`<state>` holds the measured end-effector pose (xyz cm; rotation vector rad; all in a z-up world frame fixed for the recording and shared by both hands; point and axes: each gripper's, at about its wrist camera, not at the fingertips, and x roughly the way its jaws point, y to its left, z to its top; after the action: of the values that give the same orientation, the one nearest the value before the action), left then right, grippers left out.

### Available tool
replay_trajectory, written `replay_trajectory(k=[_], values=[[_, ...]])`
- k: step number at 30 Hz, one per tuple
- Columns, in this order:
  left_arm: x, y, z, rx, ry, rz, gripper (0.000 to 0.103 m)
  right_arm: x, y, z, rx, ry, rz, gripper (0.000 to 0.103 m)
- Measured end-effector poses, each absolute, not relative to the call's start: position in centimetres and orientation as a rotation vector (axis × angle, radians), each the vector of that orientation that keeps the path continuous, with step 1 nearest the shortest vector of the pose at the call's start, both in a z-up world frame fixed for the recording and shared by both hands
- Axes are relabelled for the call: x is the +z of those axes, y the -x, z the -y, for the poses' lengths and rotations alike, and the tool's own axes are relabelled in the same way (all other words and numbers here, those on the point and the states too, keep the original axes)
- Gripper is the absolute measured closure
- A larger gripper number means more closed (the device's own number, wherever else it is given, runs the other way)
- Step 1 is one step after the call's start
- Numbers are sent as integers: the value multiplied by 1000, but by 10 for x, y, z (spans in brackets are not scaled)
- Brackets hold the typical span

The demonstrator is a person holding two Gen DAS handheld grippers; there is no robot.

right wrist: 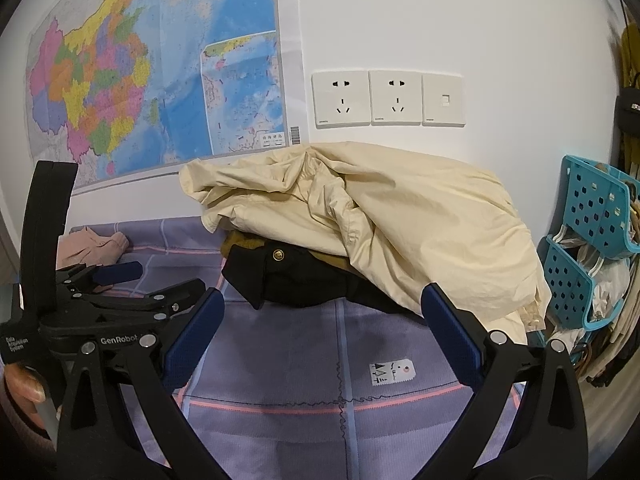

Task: Fold large clothes
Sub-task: 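Grasp the cream shirt with the right gripper while the left gripper grasps it too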

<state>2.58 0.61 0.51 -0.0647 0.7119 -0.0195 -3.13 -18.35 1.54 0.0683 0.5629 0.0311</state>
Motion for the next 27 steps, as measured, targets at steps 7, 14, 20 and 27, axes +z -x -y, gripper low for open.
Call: replay_trajectory(k=[7, 14, 20, 27], values=[[-2, -47, -11, -18, 90, -741, 7, 14, 8, 192, 40, -34, -580, 6], [-12, -82, -21, -6, 127, -776, 7, 16, -49, 201, 67, 46, -623, 26], [-16, -107, -30, 36, 123, -772, 7, 10, -111, 190, 139, 94, -685, 34], [-22, -131, -45, 73, 127, -777, 7, -11, -167, 177, 160, 215, -791, 93]])
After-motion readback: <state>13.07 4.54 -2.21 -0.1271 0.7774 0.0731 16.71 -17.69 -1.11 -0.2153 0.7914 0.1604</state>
